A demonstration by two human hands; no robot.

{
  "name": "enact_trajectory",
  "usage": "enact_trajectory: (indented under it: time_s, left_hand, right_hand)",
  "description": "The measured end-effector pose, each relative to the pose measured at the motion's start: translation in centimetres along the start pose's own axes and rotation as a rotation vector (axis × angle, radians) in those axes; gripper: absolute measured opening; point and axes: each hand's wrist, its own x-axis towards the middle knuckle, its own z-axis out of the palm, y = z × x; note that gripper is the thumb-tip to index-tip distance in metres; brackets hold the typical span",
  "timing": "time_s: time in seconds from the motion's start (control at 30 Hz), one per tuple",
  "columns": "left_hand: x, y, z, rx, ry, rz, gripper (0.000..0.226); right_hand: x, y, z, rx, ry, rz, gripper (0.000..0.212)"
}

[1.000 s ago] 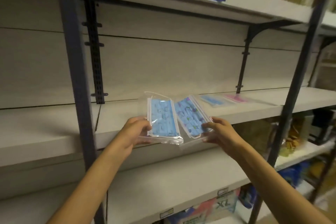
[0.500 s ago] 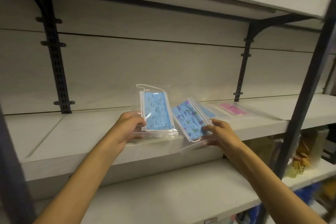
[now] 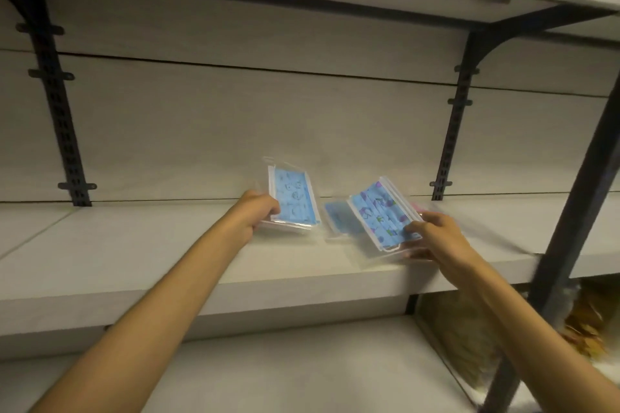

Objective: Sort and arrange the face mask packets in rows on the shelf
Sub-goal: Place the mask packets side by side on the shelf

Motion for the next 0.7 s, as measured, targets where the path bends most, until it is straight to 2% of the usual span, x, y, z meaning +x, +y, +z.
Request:
enact_trajectory:
  time_s: [0.1,0.2,0.4,0.5,0.53,0.57,0.63,0.7]
  left_hand:
    - [1.4,0.4,3.0,0.048,-0.023,-0.022,0.037]
    - [2.1,0.9,5.5,0.093,-0.049,-0.031,0.044]
    - [3.3,1.0,10.0,0.207,-0.116,-0.017,0.037]
    - [3.5,1.0,11.4,0.276,-0.164,0.034,0.023]
    - [3.8,0.8,11.6,0.338,-0.188,0.048,0.038]
    - [4.1,0.5,11.7,0.447,-0.182,0.061,0.063]
    - [4.2,0.1,11.8,0.695,-0.093,0.105,0.100]
    - [4.2,-0.3,11.8,0.877,-0.013,0.177,0.108]
  right_hand:
    - [1.1,0.0,-2.4,-0.021,0.031,0.005,0.024]
    - [2.0,0.3,-4.4,-0.014,0.055,0.013,0.023]
    - [3.1,0.2,-6.3,0.035,0.080,0.021,0.020]
    - [3.7,0.5,-6.5,0.006,0.073,0.022,0.023]
    - [3.8,0.6,-6.5,0.001,0.068,0.018,0.023]
    - [3.9,0.7,-6.5,-0.002,0.064,0.014,0.023]
    - [4.0,0.9,-6.2,-0.008,0.052,0.014,0.022]
    - [4.1,0.9,-5.7,-0.001,0.044,0.022,0.023]
